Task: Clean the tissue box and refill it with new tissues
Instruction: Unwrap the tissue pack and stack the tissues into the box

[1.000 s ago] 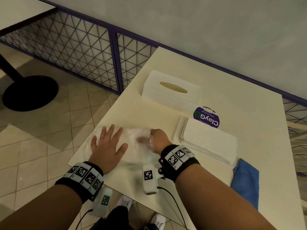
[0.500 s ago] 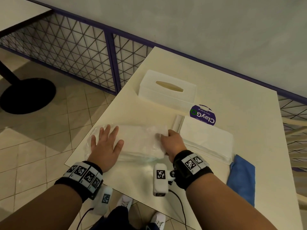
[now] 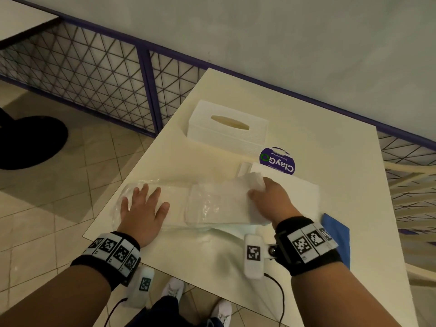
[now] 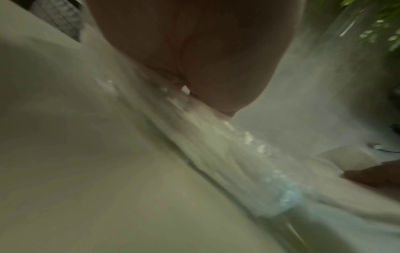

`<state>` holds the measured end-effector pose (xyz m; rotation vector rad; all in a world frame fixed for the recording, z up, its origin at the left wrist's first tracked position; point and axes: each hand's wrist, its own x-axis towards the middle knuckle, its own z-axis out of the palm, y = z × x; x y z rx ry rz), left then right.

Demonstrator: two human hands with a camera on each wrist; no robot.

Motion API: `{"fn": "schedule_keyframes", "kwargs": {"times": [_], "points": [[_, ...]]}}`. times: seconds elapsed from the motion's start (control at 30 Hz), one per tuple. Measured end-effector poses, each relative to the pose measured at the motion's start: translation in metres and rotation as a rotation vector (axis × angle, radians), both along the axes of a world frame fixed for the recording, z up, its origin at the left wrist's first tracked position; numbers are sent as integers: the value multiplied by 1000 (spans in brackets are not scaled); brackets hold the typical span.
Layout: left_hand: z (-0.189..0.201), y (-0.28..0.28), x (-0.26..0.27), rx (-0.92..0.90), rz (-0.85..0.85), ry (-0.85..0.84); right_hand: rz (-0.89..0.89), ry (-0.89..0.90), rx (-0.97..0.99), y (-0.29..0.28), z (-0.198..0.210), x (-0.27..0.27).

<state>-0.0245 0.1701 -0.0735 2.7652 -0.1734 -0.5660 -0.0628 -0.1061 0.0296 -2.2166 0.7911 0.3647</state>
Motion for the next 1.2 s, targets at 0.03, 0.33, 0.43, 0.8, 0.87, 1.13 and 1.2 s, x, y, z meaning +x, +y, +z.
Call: {"fn": "schedule_keyframes", "kwargs": {"times": [0.03, 0.33, 0.43, 0.8, 0.87, 1.13, 1.2], "points": [[4, -4, 0, 9, 10, -13, -13, -4, 7, -5, 2, -5], [32, -59, -8, -47, -114, -59, -603, 114, 623, -25, -69, -53], [28, -66, -14, -52, -127, 43, -594, 110, 655, -19, -67, -56], [32, -78, -30, -196, -370, -84, -606, -89, 863, -2, -58, -62], [39, -83, -30, -369, -369, -117, -484, -190, 616, -9, -50, -63], [55, -128, -19, -908, 5, 324, 4, -544, -54, -53, 27, -94], [53, -141, -13, -1052, 100, 437, 21, -635, -1, -58, 38, -103]]}}
